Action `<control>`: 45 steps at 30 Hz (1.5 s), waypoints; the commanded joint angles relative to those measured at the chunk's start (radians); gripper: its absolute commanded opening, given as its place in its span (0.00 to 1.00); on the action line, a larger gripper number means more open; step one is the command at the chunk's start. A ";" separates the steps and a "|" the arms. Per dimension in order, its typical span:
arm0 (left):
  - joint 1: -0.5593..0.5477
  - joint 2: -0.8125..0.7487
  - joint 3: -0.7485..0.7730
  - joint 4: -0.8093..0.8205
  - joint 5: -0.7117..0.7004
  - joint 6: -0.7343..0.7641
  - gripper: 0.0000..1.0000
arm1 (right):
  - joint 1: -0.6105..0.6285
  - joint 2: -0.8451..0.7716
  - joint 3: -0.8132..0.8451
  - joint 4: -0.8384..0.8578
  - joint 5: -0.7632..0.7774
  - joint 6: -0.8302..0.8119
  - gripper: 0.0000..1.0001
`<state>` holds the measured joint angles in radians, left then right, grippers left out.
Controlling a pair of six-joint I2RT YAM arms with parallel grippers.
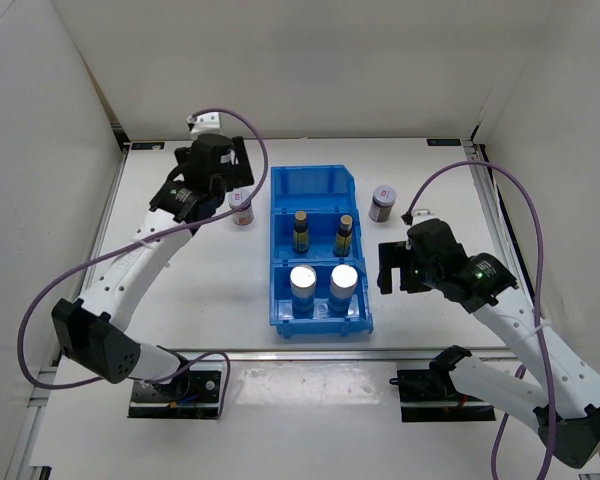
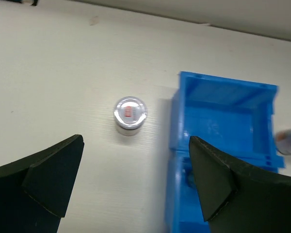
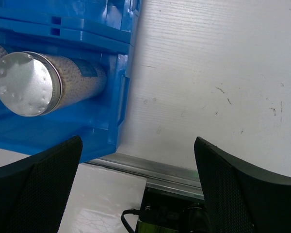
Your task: Organize the condiment bottles
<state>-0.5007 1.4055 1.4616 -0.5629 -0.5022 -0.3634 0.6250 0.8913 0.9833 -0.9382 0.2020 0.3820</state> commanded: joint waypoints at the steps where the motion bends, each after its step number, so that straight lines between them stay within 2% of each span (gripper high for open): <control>1: 0.077 -0.007 -0.058 -0.017 0.025 0.003 1.00 | 0.004 0.005 -0.002 0.026 -0.006 0.001 0.99; 7: 0.223 0.061 -0.093 0.044 0.166 -0.006 1.00 | 0.004 0.037 -0.002 0.026 -0.015 0.001 0.99; 18: 0.243 0.311 -0.040 0.086 0.179 0.014 1.00 | 0.004 0.086 -0.002 0.026 -0.024 0.001 0.99; 26: 0.261 0.360 -0.050 0.086 0.221 0.004 1.00 | 0.004 0.086 -0.002 0.026 -0.015 -0.008 0.99; 30: 0.261 0.380 -0.050 0.086 0.231 0.014 0.85 | 0.004 0.077 -0.002 0.026 -0.015 -0.008 0.99; 33: 0.261 0.389 -0.050 0.086 0.240 0.014 0.79 | 0.004 0.077 -0.002 0.026 -0.015 -0.008 0.99; 34: 0.261 0.389 -0.050 0.086 0.249 0.014 0.74 | 0.004 0.077 -0.002 0.026 -0.015 -0.008 0.99; 38: 0.261 0.389 -0.050 0.097 0.249 0.014 0.69 | 0.004 0.077 -0.002 0.026 -0.015 -0.008 0.99; 40: 0.261 0.398 -0.050 0.097 0.249 0.014 0.69 | 0.004 0.077 -0.002 0.026 -0.015 -0.008 0.99; 43: 0.261 0.398 -0.041 0.097 0.249 0.014 0.84 | 0.004 0.077 -0.002 0.026 -0.015 -0.008 0.99; 44: 0.261 0.398 -0.041 0.106 0.249 0.003 0.94 | 0.004 0.077 -0.002 0.026 -0.015 -0.008 0.99; 45: 0.261 0.398 -0.041 0.106 0.249 0.003 0.99 | 0.004 0.077 -0.002 0.026 -0.015 -0.008 0.99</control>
<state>-0.2440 1.8088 1.3907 -0.4679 -0.2691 -0.3542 0.6250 0.9771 0.9833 -0.9333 0.1829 0.3817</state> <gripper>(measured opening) 0.964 0.989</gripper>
